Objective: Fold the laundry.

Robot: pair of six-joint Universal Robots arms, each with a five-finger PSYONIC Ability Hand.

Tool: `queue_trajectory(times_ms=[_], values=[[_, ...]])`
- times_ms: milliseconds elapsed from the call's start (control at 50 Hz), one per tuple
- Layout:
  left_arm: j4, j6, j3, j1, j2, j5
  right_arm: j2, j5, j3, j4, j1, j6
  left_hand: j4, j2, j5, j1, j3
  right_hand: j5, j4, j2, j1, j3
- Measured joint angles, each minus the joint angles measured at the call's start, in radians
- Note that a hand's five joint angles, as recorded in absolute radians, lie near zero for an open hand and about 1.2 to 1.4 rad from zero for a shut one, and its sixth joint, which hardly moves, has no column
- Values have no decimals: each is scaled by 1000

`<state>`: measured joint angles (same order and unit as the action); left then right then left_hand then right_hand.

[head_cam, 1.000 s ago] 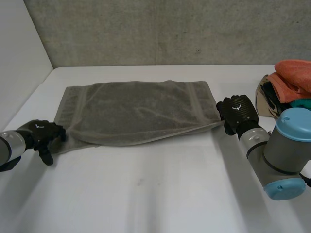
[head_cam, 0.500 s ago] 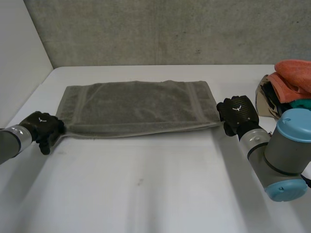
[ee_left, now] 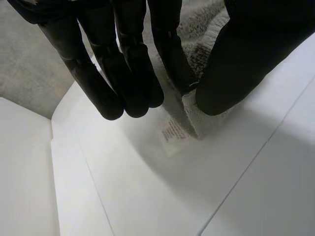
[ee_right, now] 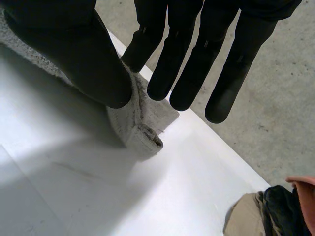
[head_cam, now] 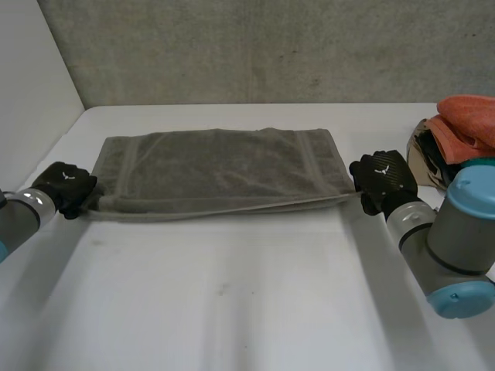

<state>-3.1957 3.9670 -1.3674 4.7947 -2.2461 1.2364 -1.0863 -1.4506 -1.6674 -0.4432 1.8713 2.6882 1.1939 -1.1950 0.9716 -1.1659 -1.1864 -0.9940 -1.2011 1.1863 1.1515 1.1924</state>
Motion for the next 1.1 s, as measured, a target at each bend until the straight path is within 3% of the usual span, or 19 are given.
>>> queue_trajectory(times_ms=[100, 160, 260, 360, 480, 620, 660, 680, 760, 880, 1100], values=[[79, -20, -50, 9, 90, -17, -42, 23, 19, 139, -18, -51, 0, 0, 0, 0, 0, 0, 0, 0, 0, 0], [165, -14, -96, 18, 170, -32, -75, 60, 39, 343, -43, -168, 0, 0, 0, 0, 0, 0, 0, 0, 0, 0], [390, 63, -182, 39, 303, -41, -124, 94, 40, 707, -108, -426, 0, 0, 0, 0, 0, 0, 0, 0, 0, 0], [596, 174, -225, 60, 369, -44, -162, 116, 28, 882, -154, -590, 0, 0, 0, 0, 0, 0, 0, 0, 0, 0], [688, 209, -176, 36, 364, -58, -168, 137, 46, 826, -151, -589, 0, 0, 0, 0, 0, 0, 0, 0, 0, 0], [576, -5, -29, -40, 260, -64, -88, 111, 122, 697, -111, -408, -2, 2, 0, 0, 1, 0, 0, 0, 0, 0], [576, -5, -29, -40, 260, -64, -88, 111, 122, 697, -111, -408, -2, 2, 0, 0, 1, 0, 0, 0, 0, 0], [539, -91, 12, -57, 226, -65, -51, 92, 164, 657, -101, -307, -2, 2, 0, 0, 1, 0, 0, 0, 0, 0], [502, -139, 23, -64, 213, -65, -11, 67, 210, 621, -107, -188, 3, -3, 0, 0, -3, 0, 0, 0, 0, 0], [437, -136, 13, -66, 196, -34, 24, 49, 247, 599, -121, -87, 4, -3, 0, 0, -3, 0, 0, 0, 0, 0], [365, -100, 73, -85, 137, 51, 10, 64, 252, 578, -136, -151, 4, -3, 0, 0, -3, 0, 0, 0, 0, 0]])
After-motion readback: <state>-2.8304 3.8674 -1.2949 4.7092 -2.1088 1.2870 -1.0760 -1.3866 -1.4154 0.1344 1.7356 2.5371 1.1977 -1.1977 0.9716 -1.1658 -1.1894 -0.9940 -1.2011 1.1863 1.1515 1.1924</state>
